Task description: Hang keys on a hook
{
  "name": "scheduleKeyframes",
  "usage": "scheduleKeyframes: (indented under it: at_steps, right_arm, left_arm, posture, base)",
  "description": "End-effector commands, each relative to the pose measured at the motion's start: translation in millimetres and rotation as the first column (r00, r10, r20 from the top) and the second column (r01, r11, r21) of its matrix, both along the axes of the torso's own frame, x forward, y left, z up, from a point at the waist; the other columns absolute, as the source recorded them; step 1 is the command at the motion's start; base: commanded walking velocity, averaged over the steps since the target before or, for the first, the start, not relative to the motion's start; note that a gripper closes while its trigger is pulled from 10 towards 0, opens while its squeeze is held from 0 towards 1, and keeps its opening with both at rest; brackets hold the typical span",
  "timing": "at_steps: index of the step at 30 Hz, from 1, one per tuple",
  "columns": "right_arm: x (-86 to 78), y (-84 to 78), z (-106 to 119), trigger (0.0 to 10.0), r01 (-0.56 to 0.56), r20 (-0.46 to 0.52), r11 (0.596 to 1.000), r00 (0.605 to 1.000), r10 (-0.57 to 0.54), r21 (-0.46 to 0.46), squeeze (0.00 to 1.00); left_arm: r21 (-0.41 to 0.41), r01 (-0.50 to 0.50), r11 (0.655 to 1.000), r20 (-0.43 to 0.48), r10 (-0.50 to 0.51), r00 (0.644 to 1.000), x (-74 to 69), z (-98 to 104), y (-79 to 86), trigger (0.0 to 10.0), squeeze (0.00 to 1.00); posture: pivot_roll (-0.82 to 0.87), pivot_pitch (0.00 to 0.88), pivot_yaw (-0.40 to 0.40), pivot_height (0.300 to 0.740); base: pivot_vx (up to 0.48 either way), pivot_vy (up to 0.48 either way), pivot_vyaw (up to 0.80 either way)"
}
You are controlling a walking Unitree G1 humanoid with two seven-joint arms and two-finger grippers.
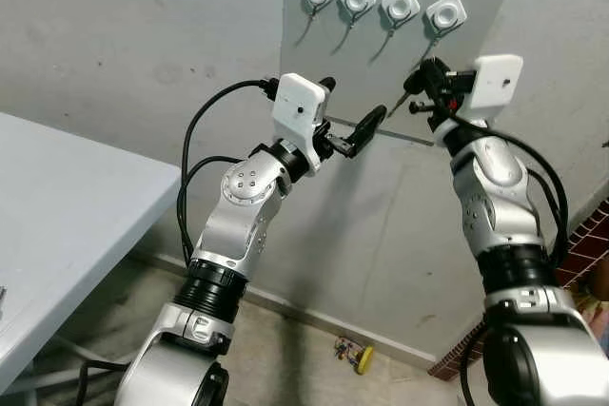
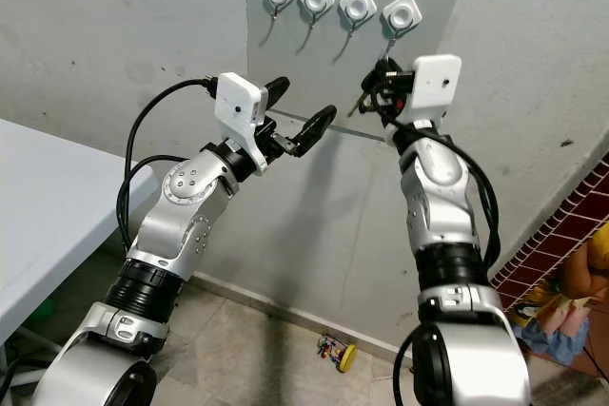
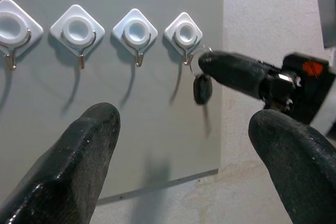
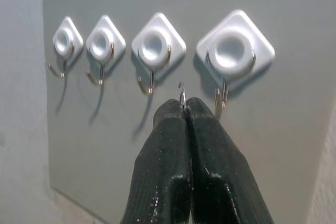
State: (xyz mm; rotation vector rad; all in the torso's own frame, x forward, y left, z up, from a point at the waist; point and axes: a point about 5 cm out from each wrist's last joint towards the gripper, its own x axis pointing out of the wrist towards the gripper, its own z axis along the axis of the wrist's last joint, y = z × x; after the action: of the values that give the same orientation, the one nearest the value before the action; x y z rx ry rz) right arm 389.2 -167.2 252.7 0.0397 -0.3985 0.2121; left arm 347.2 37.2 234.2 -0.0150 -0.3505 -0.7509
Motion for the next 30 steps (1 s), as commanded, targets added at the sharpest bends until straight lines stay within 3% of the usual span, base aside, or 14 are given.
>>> scheduleKeyframes:
  at_steps: [1,9,17,20,25,26,30]
  right_arm:
    - [2.3,-3.8,7.7,10.0,0.011,0.020,1.000,1.000,-0.011,0.016,0.00]
    - [10.9,-3.9,20.4,10.0,-0.001,0.030,0.998,1.000,-0.001,0.059,0.00]
    - [15.9,-10.3,24.2,10.0,0.001,0.007,0.984,1.000,-0.002,0.176,0.00]
    - [18.3,-12.8,22.6,10.0,0.000,-0.027,0.962,1.000,0.008,0.274,0.00]
    - [20.1,-11.9,16.6,10.0,-0.013,-0.076,0.933,0.996,0.043,0.361,0.00]
    - [21.0,-12.8,12.3,10.0,-0.009,-0.104,0.902,0.993,0.060,0.432,0.00]
    - [21.2,-8.8,3.3,10.0,-0.025,-0.135,0.858,0.985,0.109,0.512,0.00]
  left_arm:
    - [0.010,-0.002,1.000,-0.002,0.002,1.000,-1.7,-0.5,-0.7,10.0,0.00]
    - [0.004,-0.011,1.000,-0.004,0.011,1.000,-3.3,-0.8,0.3,10.0,0.00]
    - [-0.006,-0.021,1.000,-0.007,0.021,1.000,-3.8,0.7,2.6,10.0,0.00]
    - [-0.008,-0.023,1.000,-0.009,0.023,1.000,-4.3,0.7,3.3,10.0,0.00]
    - [-0.011,-0.027,1.000,-0.010,0.027,1.000,-4.4,1.0,4.2,10.0,0.00]
    - [-0.016,-0.027,1.000,-0.011,0.027,1.000,-4.5,1.5,4.5,10.0,0.00]
    - [-0.022,-0.031,0.999,-0.016,0.031,0.999,-4.1,2.1,5.5,10.0,0.00]
  posture:
    - [0.05,0.026,-0.075,0.740]
    - [0.06,0.022,-0.086,0.740]
    - [0.06,0.022,-0.092,0.740]
    - [0.07,0.026,-0.093,0.740]
    - [0.07,0.031,-0.093,0.740]
    - [0.06,0.036,-0.092,0.740]
    - [0.06,0.040,-0.093,0.740]
  base:
    - [0.000,0.000,0.00]
    - [0.000,0.000,0.00]
    - [0.000,0.000,0.00]
    - [0.000,0.000,0.00]
    - [0.000,0.000,0.00]
    - [0.000,0.000,0.00]
    - [0.000,0.000,0.00]
